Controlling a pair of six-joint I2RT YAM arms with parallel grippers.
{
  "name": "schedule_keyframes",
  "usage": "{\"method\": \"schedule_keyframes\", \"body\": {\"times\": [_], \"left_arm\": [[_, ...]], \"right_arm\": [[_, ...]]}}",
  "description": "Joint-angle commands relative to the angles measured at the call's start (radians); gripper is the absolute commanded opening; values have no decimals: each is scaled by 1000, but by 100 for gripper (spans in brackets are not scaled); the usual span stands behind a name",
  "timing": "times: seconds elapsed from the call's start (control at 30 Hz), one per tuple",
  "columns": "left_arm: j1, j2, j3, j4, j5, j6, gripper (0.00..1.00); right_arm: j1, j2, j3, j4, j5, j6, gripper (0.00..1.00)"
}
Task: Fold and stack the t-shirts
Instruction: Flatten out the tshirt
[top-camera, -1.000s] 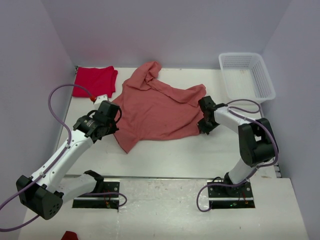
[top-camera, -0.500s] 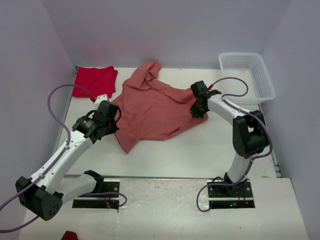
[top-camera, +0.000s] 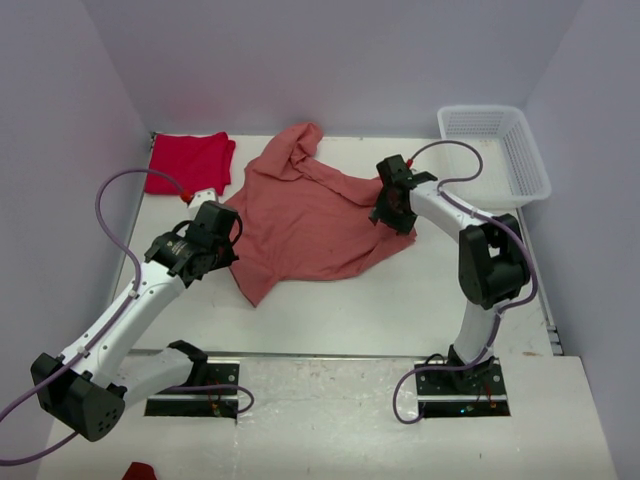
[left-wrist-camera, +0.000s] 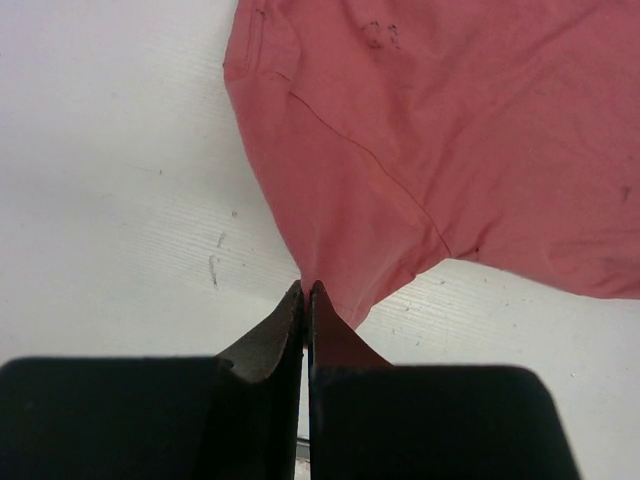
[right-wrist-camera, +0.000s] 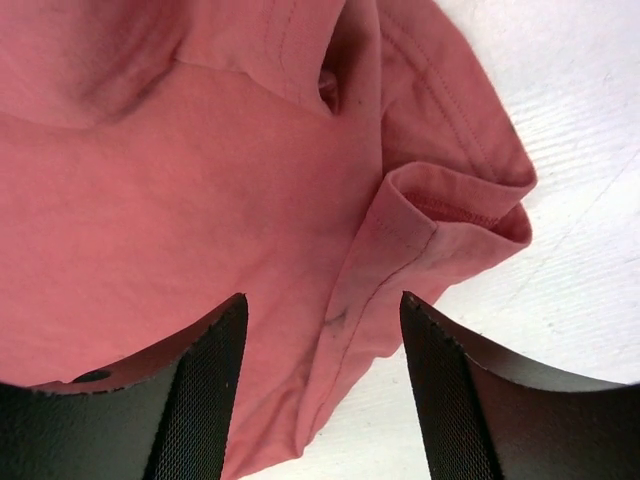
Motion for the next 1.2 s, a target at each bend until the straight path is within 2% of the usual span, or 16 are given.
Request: {"method": "schedule_keyframes", "body": {"times": [0.0, 0.37, 0.53, 0.97, 1.17], "left_arm": [[8, -12, -3, 39, 13, 23, 0], [10, -26, -4, 35, 8, 35, 0], [10, -26, 0, 41, 16, 35, 0], [11, -18, 15, 35, 24, 34, 0], [11, -18, 22, 30, 22, 35, 0]], "right_arm": [[-9, -48, 55, -56, 55, -66, 64], [-117, -22, 88, -105, 37, -138, 59], [-123, 12, 94, -98, -26, -153, 49], [-123, 47, 85, -59, -110, -116, 47], [-123, 73, 86, -51, -123, -112, 38]]}}
